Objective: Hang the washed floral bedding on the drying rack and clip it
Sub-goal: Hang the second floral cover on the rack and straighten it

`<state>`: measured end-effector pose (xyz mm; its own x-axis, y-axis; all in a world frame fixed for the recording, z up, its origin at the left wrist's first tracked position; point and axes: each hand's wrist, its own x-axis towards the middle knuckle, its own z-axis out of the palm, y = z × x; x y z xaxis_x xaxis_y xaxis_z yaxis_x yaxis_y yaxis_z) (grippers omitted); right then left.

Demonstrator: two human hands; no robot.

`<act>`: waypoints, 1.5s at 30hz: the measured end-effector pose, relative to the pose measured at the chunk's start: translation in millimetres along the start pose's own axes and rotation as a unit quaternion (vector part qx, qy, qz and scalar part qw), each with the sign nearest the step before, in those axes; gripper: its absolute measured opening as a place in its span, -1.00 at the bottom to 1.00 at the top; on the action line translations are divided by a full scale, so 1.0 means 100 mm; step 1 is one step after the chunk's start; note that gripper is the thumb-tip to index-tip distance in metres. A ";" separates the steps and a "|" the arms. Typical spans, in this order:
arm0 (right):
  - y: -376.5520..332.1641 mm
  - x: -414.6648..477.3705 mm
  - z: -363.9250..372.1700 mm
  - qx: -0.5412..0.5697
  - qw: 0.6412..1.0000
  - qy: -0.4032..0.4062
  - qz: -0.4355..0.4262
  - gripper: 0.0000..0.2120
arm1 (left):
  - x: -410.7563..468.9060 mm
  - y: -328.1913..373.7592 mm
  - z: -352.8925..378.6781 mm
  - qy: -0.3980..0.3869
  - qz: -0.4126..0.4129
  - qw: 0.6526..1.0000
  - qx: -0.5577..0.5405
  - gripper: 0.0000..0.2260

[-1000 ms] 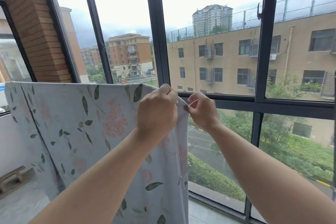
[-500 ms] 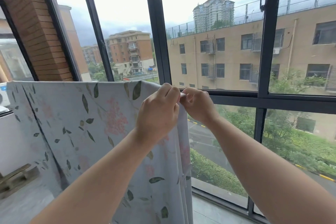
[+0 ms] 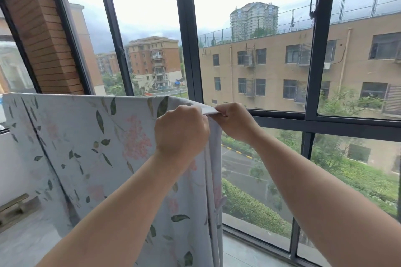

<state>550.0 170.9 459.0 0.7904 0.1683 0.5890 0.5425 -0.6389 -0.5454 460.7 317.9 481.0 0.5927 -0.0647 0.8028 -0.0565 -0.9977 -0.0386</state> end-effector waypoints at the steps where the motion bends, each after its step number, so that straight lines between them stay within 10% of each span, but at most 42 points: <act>1: -0.01 0.00 -0.01 0.013 1.000 0.002 0.005 -0.62 | 0.00 0.01 -0.03 0.001 0.007 1.000 -0.001 -0.77; 17: -0.25 -0.15 -0.10 0.114 0.991 -0.053 0.036 -0.55 | 0.49 0.08 -0.13 0.086 0.095 0.959 -0.252 -0.71; 27: -0.25 -0.43 -0.05 0.119 0.983 0.141 -0.003 -0.70 | 0.62 -0.92 0.50 0.015 -0.189 0.956 -0.223 -0.77; 45: -0.52 -0.33 0.10 0.218 0.961 0.156 0.072 -0.74 | 0.62 -1.01 0.84 0.007 -0.229 0.881 -0.415 -0.78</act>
<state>498.5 206.4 461.9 0.7790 -0.1756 0.6020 0.5553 -0.2530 -0.7923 571.3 412.8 484.8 0.6957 0.3470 0.6289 -0.3852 -0.5588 0.7344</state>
